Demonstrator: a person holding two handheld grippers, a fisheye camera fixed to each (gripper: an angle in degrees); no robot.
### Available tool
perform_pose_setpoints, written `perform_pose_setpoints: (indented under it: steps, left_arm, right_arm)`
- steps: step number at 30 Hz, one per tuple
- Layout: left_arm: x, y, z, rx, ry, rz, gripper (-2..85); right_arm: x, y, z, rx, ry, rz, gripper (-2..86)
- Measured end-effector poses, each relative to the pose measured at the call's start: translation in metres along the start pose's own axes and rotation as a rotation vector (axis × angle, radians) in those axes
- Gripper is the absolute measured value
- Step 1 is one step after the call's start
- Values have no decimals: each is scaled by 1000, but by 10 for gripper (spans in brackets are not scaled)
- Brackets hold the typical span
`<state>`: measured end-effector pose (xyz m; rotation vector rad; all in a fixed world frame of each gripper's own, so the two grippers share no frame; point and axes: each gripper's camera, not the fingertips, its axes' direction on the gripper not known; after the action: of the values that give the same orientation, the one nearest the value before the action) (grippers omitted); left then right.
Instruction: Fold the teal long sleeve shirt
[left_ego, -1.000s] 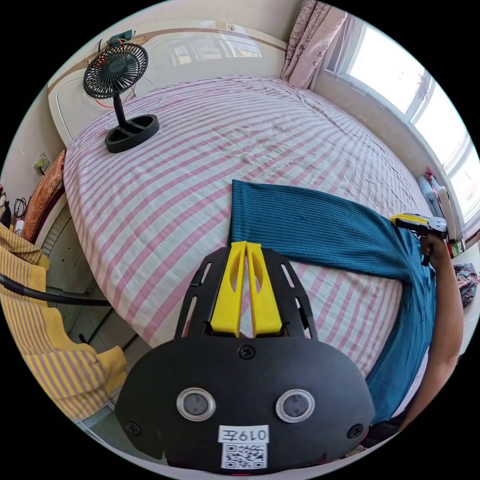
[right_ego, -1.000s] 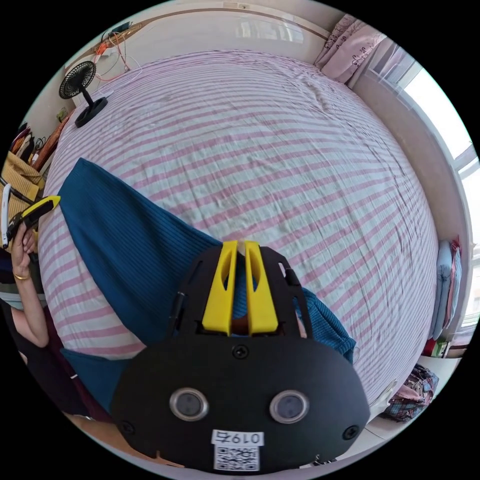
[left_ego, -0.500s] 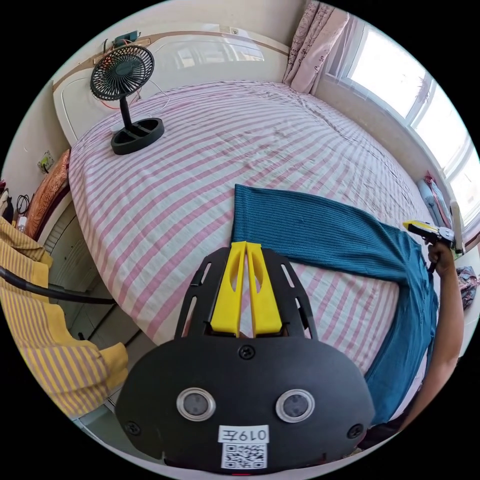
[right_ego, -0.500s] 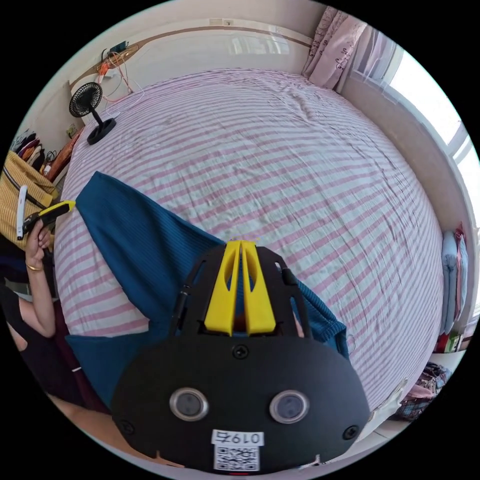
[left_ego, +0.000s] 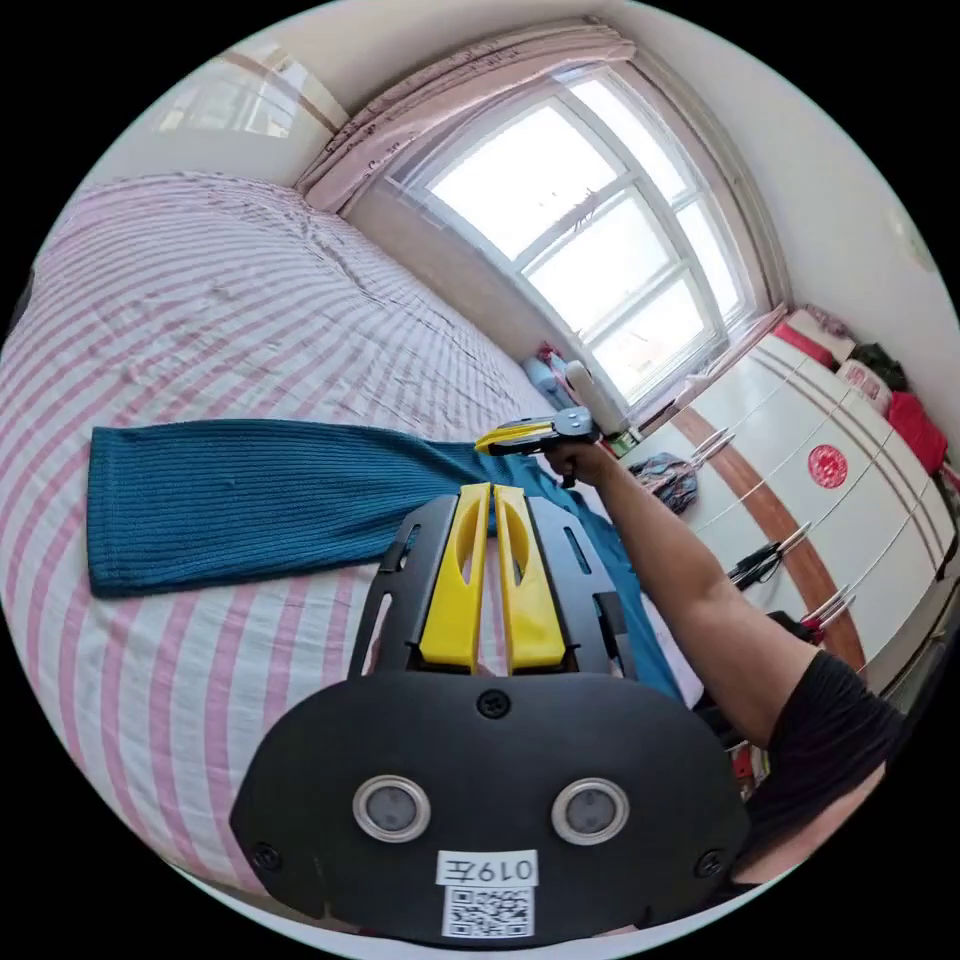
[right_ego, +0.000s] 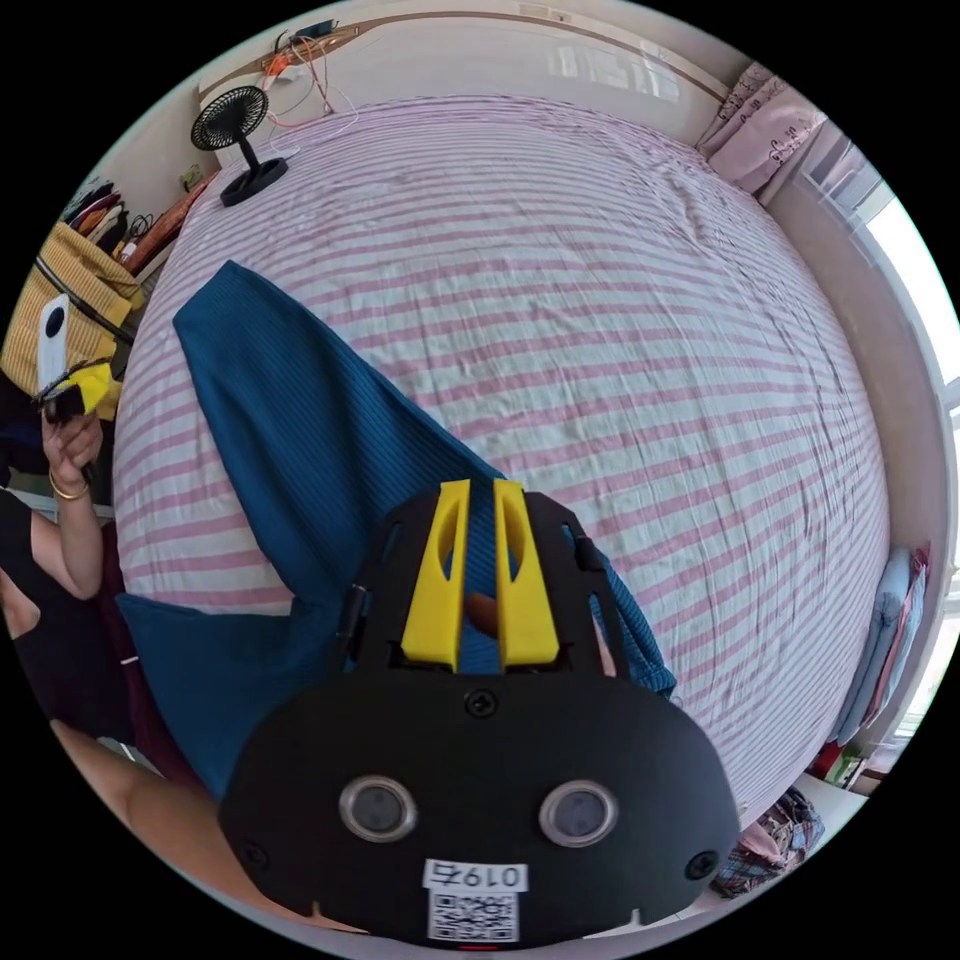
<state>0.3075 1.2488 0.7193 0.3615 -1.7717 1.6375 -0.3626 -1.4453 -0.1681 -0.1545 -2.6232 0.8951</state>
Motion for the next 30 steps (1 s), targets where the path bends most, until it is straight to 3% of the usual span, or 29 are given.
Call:
perform_pose_setpoints:
  steps: [3,14,19,23,27,30]
  left_arm:
    - [32,-2,35,-95,-112,92,58]
    - [57,2,119,-232,20,70,98]
    - [74,3,138,-245,-139,111,93]
    - [85,5,149,-225,-171,126,87]
    - [87,5,147,-125,-367,116,87]
    - [76,4,158,-167,-416,81,87]
  right_arm:
    - [-2,2,-2,6,42,-7,50]
    - [2,-4,-2,8,88,-55,67]
    - [5,-10,3,-7,66,-87,78]
    - [9,-16,5,-22,82,-87,5]
    - [11,-20,8,-41,57,-113,-7]
    - [15,-20,7,-29,44,-104,-9]
